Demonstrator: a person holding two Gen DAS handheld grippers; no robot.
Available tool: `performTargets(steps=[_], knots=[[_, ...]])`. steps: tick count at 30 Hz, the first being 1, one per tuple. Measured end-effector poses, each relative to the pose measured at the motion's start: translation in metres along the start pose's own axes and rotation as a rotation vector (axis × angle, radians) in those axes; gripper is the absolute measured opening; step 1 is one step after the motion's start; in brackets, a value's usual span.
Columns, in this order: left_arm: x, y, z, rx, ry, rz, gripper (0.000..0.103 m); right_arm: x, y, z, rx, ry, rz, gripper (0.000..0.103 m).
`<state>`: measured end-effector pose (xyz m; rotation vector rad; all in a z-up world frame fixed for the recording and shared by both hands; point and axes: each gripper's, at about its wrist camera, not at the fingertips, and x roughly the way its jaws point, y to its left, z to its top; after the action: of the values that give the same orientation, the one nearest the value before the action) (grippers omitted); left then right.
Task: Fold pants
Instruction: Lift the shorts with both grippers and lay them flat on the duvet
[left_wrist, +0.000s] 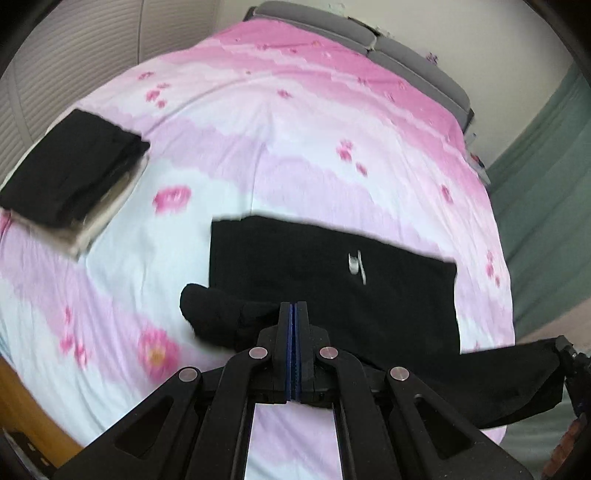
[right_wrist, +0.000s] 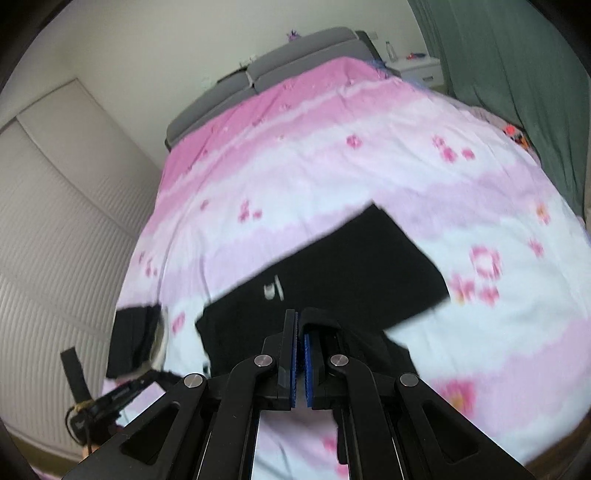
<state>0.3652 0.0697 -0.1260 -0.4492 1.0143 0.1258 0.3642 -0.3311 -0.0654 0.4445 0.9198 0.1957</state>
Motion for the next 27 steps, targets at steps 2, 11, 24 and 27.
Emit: performTargets(steps=[2,11,24,27], knots=[[0.016,-0.001,0.023,-0.024,-0.006,0.014,0.003,0.022,0.005,0.025,-0.015,-0.002,-0.024,0.004],[0.124,0.006,0.094,-0.036,0.077,0.157,0.002,0.165,0.008,0.106,-0.052,0.101,-0.111,0.004],[0.191,0.012,0.126,0.173,0.148,0.236,0.030,0.330,-0.014,0.125,-0.077,0.347,-0.209,0.009],[0.184,0.008,0.122,0.283,0.161,0.253,0.051,0.335,-0.007,0.128,-0.122,0.394,-0.275,0.060]])
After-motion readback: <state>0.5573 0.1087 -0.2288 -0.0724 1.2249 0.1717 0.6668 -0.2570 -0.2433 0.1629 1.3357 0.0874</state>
